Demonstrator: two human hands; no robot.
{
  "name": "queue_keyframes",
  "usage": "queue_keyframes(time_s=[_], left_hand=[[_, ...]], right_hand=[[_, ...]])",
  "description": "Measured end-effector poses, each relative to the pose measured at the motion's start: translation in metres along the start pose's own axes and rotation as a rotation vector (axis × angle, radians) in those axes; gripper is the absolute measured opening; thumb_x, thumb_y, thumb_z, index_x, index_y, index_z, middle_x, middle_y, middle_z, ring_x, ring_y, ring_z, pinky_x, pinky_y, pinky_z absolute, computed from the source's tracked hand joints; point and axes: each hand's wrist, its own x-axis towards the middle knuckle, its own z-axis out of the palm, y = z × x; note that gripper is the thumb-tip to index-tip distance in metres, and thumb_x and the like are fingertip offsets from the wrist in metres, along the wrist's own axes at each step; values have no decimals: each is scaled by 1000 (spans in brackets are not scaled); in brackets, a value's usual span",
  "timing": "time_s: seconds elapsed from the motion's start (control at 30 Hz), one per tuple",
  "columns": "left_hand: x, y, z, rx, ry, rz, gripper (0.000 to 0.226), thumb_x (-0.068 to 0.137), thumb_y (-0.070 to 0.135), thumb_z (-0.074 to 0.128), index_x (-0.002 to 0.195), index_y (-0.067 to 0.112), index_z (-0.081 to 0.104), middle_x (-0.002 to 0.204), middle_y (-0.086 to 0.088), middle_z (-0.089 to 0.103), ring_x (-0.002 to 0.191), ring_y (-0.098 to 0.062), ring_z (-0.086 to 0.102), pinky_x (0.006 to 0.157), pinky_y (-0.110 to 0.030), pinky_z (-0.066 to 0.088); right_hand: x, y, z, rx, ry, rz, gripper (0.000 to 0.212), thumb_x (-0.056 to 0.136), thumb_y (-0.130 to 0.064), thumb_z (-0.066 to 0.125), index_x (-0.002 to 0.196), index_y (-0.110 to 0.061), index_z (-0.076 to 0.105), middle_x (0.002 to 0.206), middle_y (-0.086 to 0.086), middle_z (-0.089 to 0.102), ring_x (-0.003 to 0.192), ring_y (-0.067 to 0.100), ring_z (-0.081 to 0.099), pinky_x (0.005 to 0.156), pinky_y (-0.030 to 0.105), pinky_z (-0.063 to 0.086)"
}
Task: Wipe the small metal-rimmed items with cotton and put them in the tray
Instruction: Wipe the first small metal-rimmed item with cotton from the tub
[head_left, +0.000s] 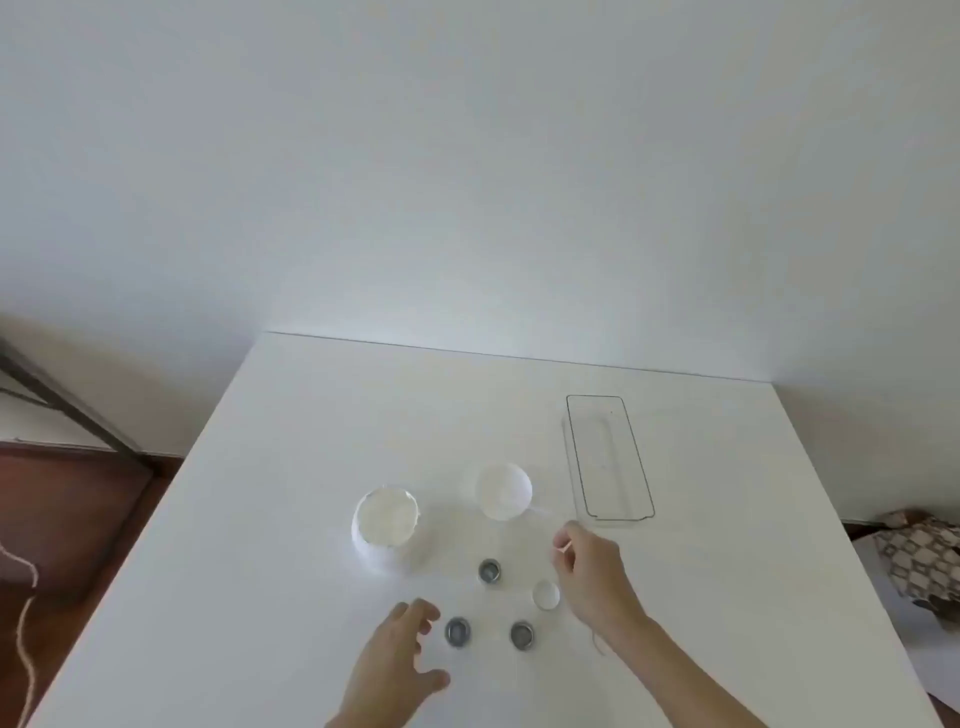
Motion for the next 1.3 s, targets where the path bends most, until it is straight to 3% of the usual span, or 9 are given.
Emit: queue_keyframes(time_s=[0.1,0.23,0.37,0.53,0.7,0.77,0.87,1.1,1.3], left_hand=[[6,3,7,-31,31,-13,58,72,29,82,121,29,51,113,14,51,98,-5,53,84,-15,46],[12,3,16,10,73,-27,57,73,29,82,123,26,54,110,13,51,103,-7,52,95,-23,44],[16,1,21,39,111,-26,51,74,34,82,119,30,59,106,17,53,103,-8,53,93,-25,37],[21,4,25,50,153,-25,41,75,38,81,112,34,64,102,22,56,102,-7,53,88,-24,25],[21,7,28,28,196,-25,37,75,37,81,108,31,66,101,18,59,99,-9,54,90,-26,29],[20,9,28,-75,218,-14,36,74,29,84,106,26,68,100,13,62,95,-10,58,89,-22,40],[12,17,22,-291,269,-37,33,73,16,86,99,23,67,97,10,68,81,0,64,72,-9,46],[-22,33,0,-615,433,-105,29,75,14,84,93,30,68,95,22,71,65,-4,65,62,-16,50],[-52,27,-21,-769,531,-181,27,75,23,83,89,41,68,84,8,75,67,-7,65,53,-15,43]], right_hand=[[25,-6,6,-116,-26,32,13,96,-14,49,107,-7,48,88,10,58,74,23,54,64,31,44],[47,-11,16,-208,-84,60,23,98,-19,47,113,-3,40,100,17,58,80,26,52,62,30,38],[64,-12,21,-108,-55,143,19,97,-18,50,104,-2,44,93,14,54,77,25,49,62,33,40],[76,-7,29,54,-11,234,24,93,-14,54,98,9,59,99,23,64,92,35,60,77,41,51],[77,-5,31,183,-1,267,23,86,-3,50,68,4,62,68,18,58,65,21,49,58,35,47],[73,-6,28,248,21,274,23,84,-1,51,63,1,59,63,15,58,59,21,48,56,28,42],[66,-7,22,360,80,273,22,83,-1,53,65,7,62,59,10,62,54,19,51,55,28,44],[36,-25,1,792,14,211,14,86,-8,65,72,-7,69,65,6,62,59,16,53,63,25,50],[16,-63,1,775,-89,-33,14,90,-9,63,81,-13,73,73,5,70,65,15,63,67,25,57]])
